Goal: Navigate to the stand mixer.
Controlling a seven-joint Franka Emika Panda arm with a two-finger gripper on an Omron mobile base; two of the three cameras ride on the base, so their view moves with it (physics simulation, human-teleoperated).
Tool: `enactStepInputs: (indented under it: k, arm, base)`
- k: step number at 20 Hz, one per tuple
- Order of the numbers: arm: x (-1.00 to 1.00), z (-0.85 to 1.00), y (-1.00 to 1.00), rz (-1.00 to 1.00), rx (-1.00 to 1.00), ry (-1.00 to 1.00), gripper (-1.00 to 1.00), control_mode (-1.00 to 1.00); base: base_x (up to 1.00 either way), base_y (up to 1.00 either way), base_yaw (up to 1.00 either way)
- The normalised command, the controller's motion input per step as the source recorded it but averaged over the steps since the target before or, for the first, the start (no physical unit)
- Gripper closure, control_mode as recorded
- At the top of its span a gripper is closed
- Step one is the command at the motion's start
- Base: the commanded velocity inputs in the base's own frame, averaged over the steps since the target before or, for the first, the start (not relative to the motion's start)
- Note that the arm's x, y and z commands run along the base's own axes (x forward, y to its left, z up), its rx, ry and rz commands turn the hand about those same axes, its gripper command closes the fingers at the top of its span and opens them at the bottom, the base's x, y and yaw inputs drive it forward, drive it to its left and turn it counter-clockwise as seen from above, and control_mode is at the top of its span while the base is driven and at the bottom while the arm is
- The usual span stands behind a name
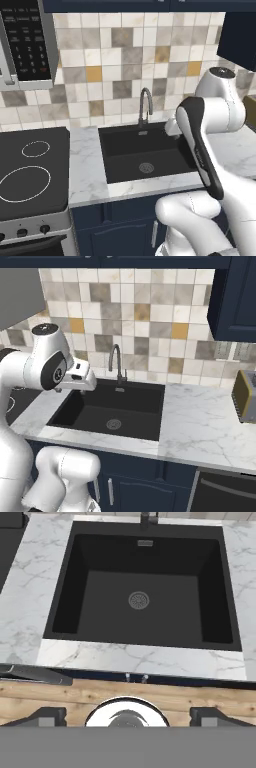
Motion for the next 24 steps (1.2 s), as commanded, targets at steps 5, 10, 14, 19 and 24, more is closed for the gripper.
enactStepInputs:
  k: [5, 10, 14, 19, 24]
  arm:
    - [-0.57, 0.00, 0.00, 0.00, 0.00, 0.00, -1.00, -1.00]
    - [-0.26, 0.00, 0.00, 0.00, 0.00, 0.00, -1.00, 1.00]
    - [0.00, 0.00, 0.00, 0.00, 0.00, 0.00, -1.00, 1.00]
    - [0.00, 0.00, 0.00, 0.00, 0.00, 0.00, -1.00, 1.00]
    - [0.00, 0.00, 0.00, 0.00, 0.00, 0.00, -1.00, 1.00]
  base:
    - [0.00, 0.00, 0.00]
    - [-0.48, -0.05, -0.02]
    - [-0.74, -0.58, -0.14]
    - [-0.09, -0.47, -0.57]
    - [0.02, -0.31, -0.87]
